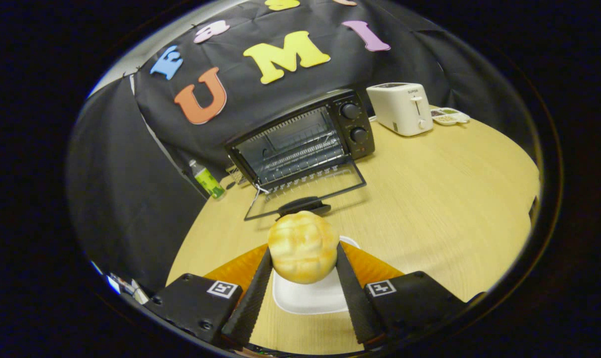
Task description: Open the toaster oven, put the food inside, and close the toaster oven door.
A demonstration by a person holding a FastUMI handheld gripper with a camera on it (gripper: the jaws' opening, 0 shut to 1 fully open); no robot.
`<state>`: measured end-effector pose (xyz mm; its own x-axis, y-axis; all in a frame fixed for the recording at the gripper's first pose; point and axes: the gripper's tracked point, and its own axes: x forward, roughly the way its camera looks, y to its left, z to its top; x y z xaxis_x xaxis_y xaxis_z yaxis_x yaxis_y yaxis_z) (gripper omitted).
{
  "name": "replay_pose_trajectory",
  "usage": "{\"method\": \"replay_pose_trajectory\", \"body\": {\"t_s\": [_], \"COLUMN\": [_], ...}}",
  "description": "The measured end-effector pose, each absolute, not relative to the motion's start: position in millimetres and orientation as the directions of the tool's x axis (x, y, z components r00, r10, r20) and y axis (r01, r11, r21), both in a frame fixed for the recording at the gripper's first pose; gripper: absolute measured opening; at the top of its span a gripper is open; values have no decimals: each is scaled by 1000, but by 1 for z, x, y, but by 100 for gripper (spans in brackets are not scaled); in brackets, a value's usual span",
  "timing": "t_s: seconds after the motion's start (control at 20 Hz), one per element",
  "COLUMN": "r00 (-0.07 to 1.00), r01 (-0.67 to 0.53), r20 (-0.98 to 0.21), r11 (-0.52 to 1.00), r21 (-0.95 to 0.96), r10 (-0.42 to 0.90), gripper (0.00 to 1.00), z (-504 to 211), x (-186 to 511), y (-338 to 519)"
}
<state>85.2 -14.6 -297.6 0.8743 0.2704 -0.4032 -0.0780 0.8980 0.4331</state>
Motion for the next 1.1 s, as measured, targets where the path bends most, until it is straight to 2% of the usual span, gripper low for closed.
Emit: {"method": "replay_pose_trajectory", "body": {"t_s": [0.3,0.7,1.1], "r00": [921,940,930], "r01": [-130,-221,-174], "r20": [-225,-60,-123], "r11": [798,733,711], "r21": [588,643,682], "r10": [316,336,346], "gripper": [79,79,79], "z": [-255,-216,-235], "x": [121,201,297], "y": [-2,15,33]}}
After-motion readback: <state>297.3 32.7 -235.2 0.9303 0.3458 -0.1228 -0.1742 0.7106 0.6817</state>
